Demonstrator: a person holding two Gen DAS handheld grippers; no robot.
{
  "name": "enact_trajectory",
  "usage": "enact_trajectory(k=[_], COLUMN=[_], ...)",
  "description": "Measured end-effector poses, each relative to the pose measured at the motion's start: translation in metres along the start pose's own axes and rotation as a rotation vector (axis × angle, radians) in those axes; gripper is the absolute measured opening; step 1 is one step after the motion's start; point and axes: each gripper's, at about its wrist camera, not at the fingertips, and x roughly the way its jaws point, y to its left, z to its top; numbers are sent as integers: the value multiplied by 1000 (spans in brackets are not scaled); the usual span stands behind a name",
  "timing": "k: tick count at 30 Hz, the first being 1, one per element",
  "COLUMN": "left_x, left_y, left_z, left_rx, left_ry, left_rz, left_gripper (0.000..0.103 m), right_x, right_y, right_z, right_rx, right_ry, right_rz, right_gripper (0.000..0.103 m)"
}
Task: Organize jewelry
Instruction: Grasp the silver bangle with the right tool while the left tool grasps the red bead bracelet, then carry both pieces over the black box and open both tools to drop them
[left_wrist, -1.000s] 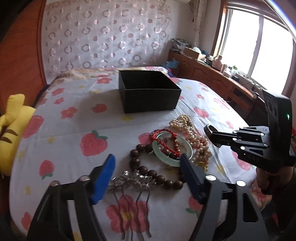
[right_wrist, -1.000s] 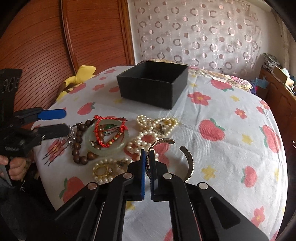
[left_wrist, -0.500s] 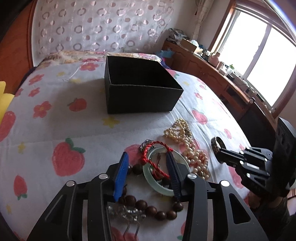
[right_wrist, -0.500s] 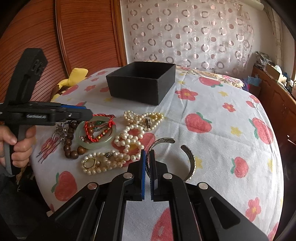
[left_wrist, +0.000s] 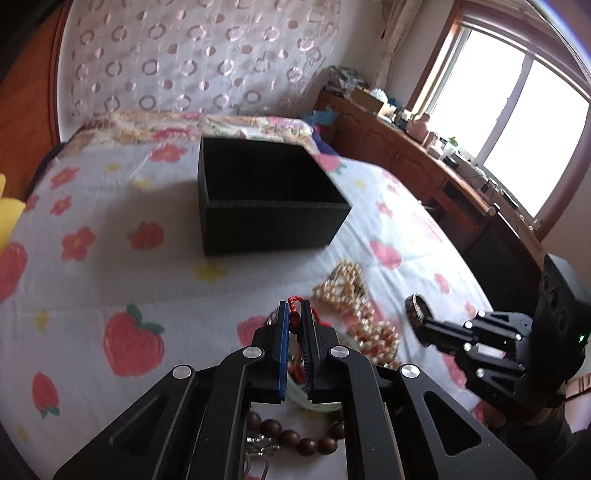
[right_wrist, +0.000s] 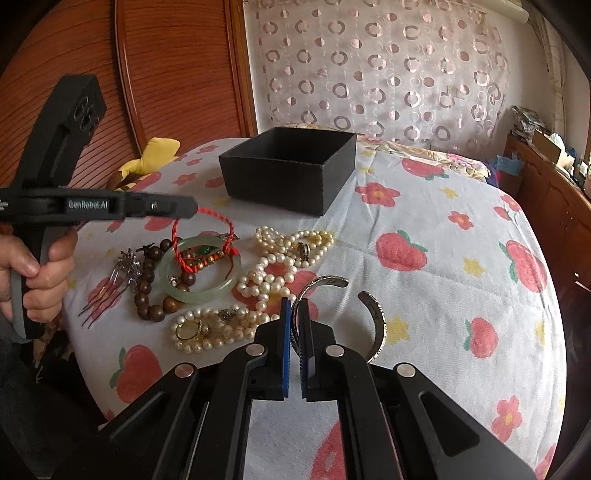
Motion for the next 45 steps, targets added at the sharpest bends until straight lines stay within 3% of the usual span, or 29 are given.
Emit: enact_trajectory(k=[17, 24, 31, 34, 38, 45], left_x=[-19, 9, 41, 42, 34, 9], left_y=[-16, 0, 18, 22, 25, 46], left_z=[84, 106, 104, 100, 98, 91], left_rx=[72, 57, 43, 36, 35, -5], left_ry=[-144, -119, -61, -61, -87, -126], left_rz=[62, 110, 168, 170, 178, 202], left_gripper=[6, 6, 6, 12, 39, 52], right_x=[-11, -9, 2, 10, 29, 56], right_y=[4, 8, 5, 3, -1, -1], right_z=[54, 79, 104, 111, 123, 138], right_rx=[-60, -76, -84, -85, -79, -98], right_ry=[-108, -138, -145, -141, -121, -115], right_rz=[6, 14, 18, 20, 32, 28], right_gripper=[5, 5, 5, 5, 5, 5])
